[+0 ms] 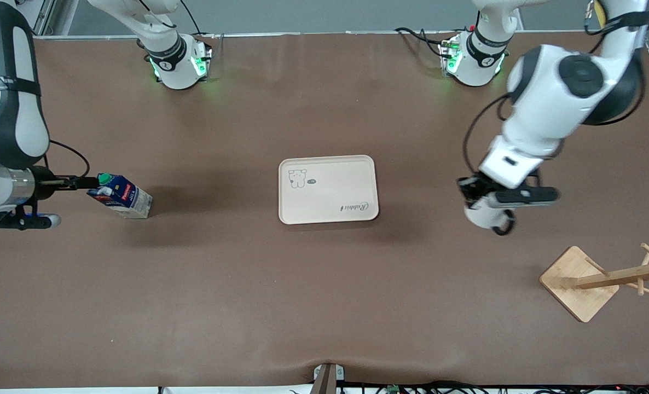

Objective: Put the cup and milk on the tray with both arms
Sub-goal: 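Carry the mug to the tray with the left gripper while the right gripper reaches milk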

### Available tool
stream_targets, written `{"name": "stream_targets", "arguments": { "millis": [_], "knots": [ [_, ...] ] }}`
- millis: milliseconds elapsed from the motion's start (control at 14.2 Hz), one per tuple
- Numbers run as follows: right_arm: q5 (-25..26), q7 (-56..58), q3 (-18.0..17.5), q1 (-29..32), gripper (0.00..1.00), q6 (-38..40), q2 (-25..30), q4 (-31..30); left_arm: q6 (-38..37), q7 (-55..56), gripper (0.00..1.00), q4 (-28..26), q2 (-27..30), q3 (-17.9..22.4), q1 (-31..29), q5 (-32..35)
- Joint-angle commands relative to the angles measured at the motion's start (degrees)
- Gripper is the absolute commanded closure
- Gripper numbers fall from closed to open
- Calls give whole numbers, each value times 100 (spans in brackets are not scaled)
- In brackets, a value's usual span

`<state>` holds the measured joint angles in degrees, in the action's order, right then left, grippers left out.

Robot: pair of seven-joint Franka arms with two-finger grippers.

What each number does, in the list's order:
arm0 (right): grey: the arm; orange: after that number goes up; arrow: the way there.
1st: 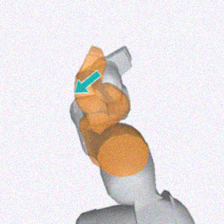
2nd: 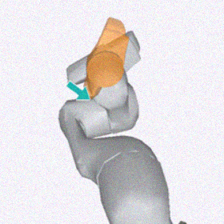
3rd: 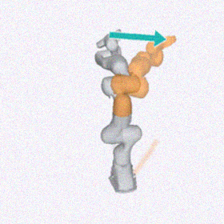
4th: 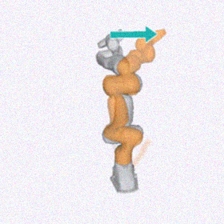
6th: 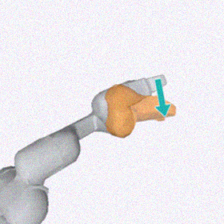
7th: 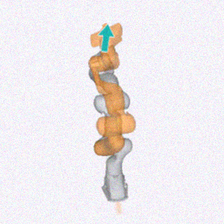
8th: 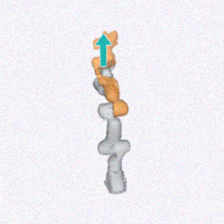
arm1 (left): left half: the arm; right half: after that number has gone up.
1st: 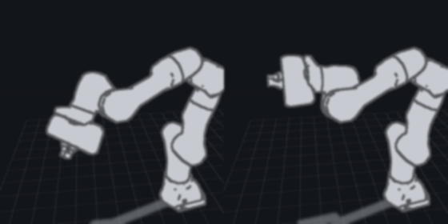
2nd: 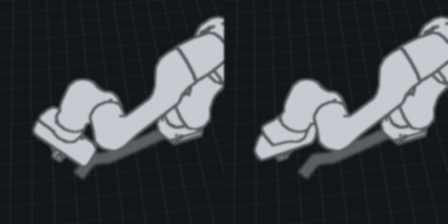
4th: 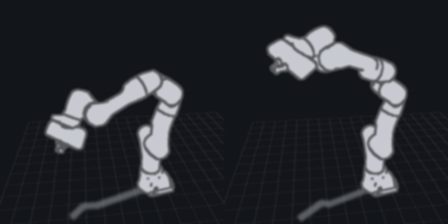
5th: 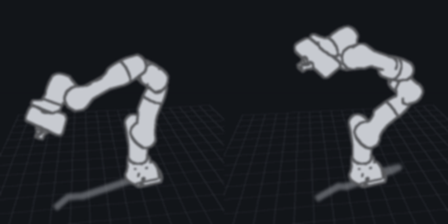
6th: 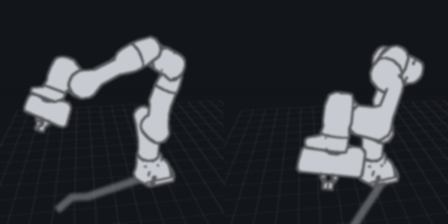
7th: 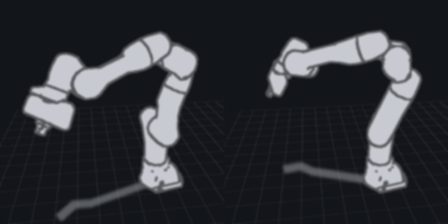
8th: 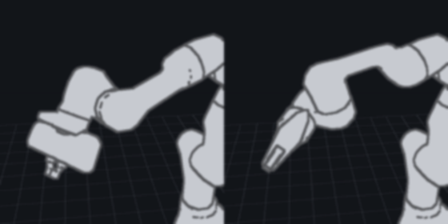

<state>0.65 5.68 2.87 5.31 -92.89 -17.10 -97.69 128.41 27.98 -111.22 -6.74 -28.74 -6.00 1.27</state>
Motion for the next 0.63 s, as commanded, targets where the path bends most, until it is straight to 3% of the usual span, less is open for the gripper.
{"name": "stream_targets", "arguments": {
  "millis": [0, 563],
  "knots": [
    [-91, -487, -49, -143, 0, -265, 356, -540, -351, 1021, 100, 398, -581, 0, 755, 172],
    [-21, -515, -41, -48, 0, -1283, 462, -1392, -562, 3519, 100, 1119, -2259, 44, 2330, 943]
  ]
}}
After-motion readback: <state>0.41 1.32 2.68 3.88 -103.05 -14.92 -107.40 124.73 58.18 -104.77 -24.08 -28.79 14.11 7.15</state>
